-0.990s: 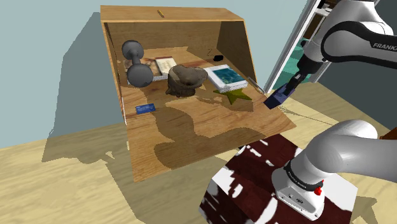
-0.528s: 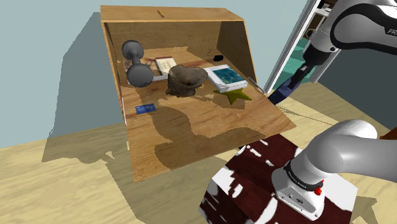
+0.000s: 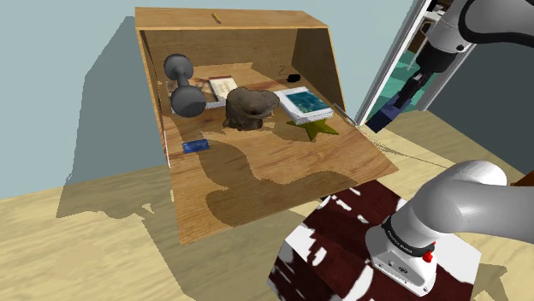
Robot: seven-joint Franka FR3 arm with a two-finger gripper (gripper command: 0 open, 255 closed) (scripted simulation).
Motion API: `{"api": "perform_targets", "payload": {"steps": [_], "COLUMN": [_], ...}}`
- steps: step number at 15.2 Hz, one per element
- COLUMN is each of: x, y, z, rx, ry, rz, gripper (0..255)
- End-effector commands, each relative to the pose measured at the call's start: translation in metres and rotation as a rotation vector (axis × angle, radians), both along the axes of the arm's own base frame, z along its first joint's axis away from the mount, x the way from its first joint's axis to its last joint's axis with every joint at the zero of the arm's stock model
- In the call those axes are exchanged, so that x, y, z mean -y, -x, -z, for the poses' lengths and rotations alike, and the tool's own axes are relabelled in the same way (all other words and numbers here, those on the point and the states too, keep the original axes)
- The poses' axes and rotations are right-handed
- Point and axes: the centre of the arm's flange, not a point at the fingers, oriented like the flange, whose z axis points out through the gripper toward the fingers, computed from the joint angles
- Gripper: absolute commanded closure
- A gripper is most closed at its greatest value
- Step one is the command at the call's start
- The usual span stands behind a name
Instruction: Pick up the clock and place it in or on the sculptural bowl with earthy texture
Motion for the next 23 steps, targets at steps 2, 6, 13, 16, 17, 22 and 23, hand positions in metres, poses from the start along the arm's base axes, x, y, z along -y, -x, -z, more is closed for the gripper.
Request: {"api": "perform_targets", "payload": {"steps": [2,6,13,16,17,22,23], "x": [-0.015,-0.045,-0.097,-0.119,-0.126,-0.164,-0.171], "y": [-0.022,-0.065,-0.142,-0.174,-0.185,-0.240,-0.251], "z": [-0.006,-0.008,-0.010,-0.011,-0.011,-0.013,-0.014], "rx": [0.000,0.000,0.000,0.000,0.000,0.000,0.000], "ry": [0.000,0.000,0.000,0.000,0.000,0.000,0.000], "rz": [0.000,0.000,0.000,0.000,0.000,0.000,0.000], "gripper": [255,255,255,255,255,255,255]}}
